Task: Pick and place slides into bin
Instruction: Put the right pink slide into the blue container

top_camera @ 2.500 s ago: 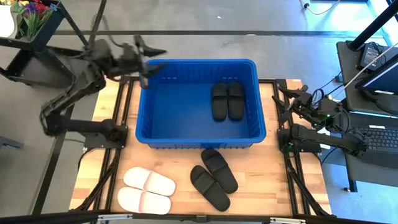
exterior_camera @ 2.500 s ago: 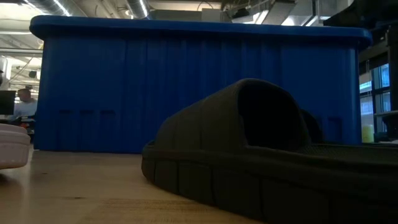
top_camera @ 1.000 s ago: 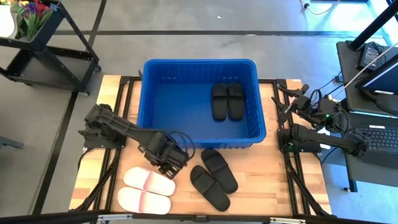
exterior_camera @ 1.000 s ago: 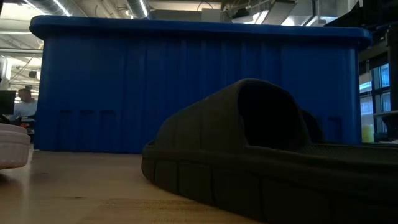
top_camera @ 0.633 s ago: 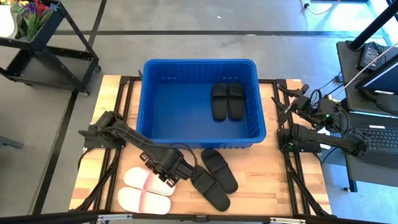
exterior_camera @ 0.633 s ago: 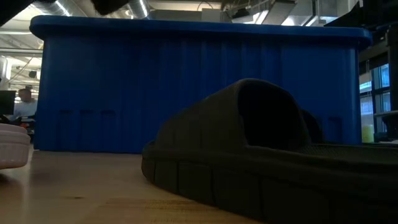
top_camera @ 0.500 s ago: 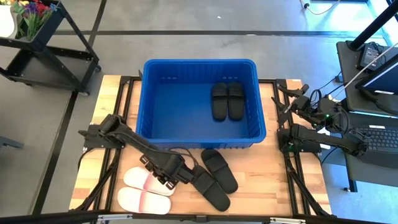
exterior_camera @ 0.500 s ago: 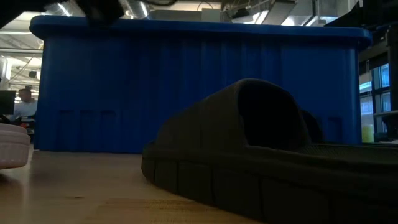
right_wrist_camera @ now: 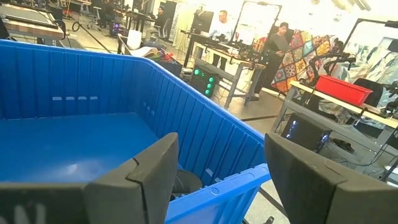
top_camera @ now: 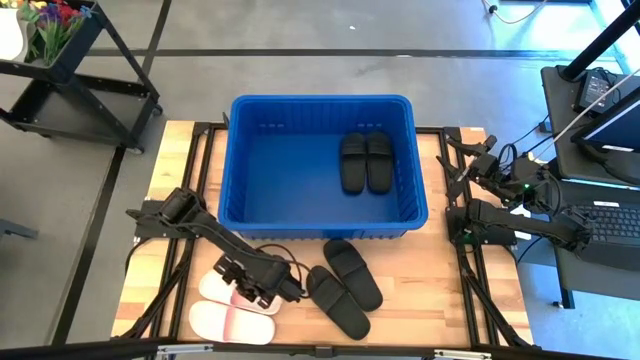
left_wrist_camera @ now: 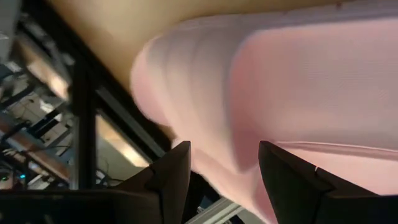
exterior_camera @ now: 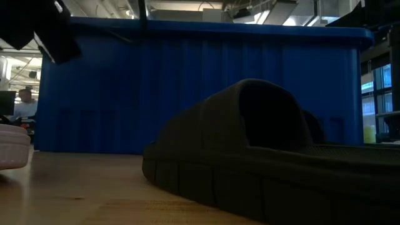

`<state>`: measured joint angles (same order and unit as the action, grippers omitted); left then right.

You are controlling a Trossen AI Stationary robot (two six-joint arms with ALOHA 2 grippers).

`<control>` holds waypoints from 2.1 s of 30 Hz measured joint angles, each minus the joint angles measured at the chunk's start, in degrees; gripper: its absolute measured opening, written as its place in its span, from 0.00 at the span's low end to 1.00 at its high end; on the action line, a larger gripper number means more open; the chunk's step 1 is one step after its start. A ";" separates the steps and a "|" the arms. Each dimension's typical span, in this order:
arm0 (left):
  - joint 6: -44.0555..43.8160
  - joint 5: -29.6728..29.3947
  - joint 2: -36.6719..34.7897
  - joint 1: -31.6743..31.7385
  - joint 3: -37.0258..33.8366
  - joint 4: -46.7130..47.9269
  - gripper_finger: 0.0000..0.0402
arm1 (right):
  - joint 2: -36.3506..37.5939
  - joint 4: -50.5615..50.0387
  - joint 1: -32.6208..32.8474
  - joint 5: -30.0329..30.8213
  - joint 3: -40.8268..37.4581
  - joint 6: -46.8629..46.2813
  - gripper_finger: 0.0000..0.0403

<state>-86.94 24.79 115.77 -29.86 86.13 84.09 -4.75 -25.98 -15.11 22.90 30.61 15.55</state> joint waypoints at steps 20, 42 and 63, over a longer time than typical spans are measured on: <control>-0.73 2.70 -0.02 0.06 -8.99 -2.66 0.37 | 0.00 -0.02 0.00 0.00 0.00 2.60 0.59; 4.49 1.07 -7.43 3.52 -2.19 2.21 0.01 | 0.00 -0.05 0.01 0.00 0.00 6.36 0.59; 25.94 -31.87 -30.86 14.45 16.28 -12.95 0.01 | 0.00 0.09 0.01 0.00 0.00 7.26 0.59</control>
<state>-61.00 -7.08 84.90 -15.41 102.41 71.14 -4.75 -25.89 -15.10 22.90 30.61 22.81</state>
